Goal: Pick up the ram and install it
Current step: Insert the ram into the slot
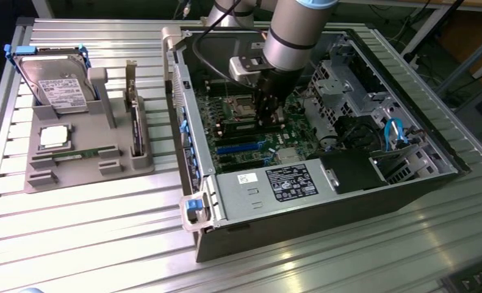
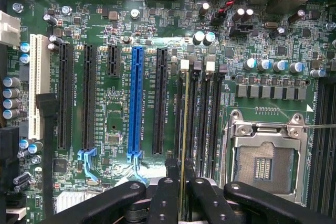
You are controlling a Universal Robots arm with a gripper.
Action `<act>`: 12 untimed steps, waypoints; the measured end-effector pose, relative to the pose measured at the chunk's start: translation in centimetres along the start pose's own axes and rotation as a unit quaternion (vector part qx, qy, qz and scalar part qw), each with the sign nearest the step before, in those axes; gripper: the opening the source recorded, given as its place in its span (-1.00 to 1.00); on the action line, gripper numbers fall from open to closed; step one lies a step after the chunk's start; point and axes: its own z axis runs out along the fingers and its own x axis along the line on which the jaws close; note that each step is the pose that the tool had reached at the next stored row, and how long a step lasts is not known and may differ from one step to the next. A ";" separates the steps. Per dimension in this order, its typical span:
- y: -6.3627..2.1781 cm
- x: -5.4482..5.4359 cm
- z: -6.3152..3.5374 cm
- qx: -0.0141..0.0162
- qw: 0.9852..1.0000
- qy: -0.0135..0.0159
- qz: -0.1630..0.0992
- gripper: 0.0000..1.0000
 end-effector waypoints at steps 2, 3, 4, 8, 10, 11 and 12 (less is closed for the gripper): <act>0.00 0.0 0.06 0.000 1.000 0.000 0.001 -0.72; 0.00 0.0 0.07 0.000 1.000 0.000 0.001 -0.72; 0.00 0.0 0.08 0.000 1.000 0.000 0.001 -0.72; 0.00 0.0 0.14 0.000 1.000 0.000 0.002 -0.72; 0.00 0.0 0.19 0.000 1.000 0.000 0.003 -0.72; 0.00 0.0 0.20 0.000 1.000 0.000 0.003 -0.72; 0.00 0.0 0.21 0.000 1.000 0.000 0.004 -0.72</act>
